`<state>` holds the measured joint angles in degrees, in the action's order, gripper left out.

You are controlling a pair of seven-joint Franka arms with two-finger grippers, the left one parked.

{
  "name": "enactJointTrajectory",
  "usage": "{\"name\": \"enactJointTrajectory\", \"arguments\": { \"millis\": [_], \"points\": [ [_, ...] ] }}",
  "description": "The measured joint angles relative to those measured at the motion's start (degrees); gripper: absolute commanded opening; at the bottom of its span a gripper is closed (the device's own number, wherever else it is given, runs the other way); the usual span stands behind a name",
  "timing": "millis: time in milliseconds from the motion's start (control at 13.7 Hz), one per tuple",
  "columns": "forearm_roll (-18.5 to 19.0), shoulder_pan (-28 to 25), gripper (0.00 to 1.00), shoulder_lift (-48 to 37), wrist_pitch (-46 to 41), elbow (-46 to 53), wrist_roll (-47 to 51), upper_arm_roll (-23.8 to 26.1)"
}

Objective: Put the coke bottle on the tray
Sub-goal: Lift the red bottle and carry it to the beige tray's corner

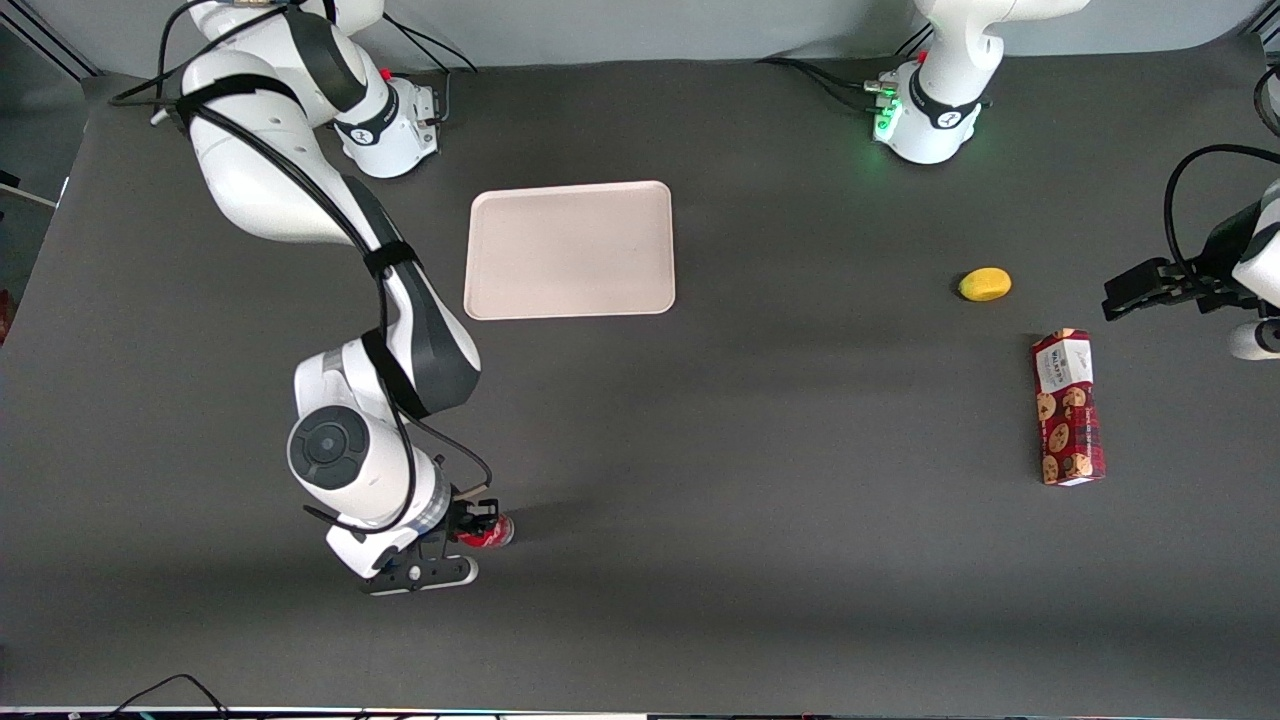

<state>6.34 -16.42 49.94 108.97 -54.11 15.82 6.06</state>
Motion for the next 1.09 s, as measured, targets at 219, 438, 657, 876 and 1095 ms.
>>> {"name": "enactJointTrajectory", "arguments": {
  "millis": [219, 438, 657, 876, 1095],
  "points": [
    [-2.0, 0.0, 0.00, -6.8, -9.7, 0.5, 0.0, 0.5],
    [-4.2, 0.0, 0.00, -14.8, -21.7, 0.0, 0.0, 0.8],
    [-6.8, -0.1, 0.00, -24.7, -26.2, -7.7, 0.1, 1.1],
    [-9.2, -0.4, 0.00, -37.7, -20.8, -25.7, 0.4, 1.2],
    [-9.8, -0.5, 0.00, -48.9, -11.3, -45.6, 0.6, 1.6]
  ]
}}
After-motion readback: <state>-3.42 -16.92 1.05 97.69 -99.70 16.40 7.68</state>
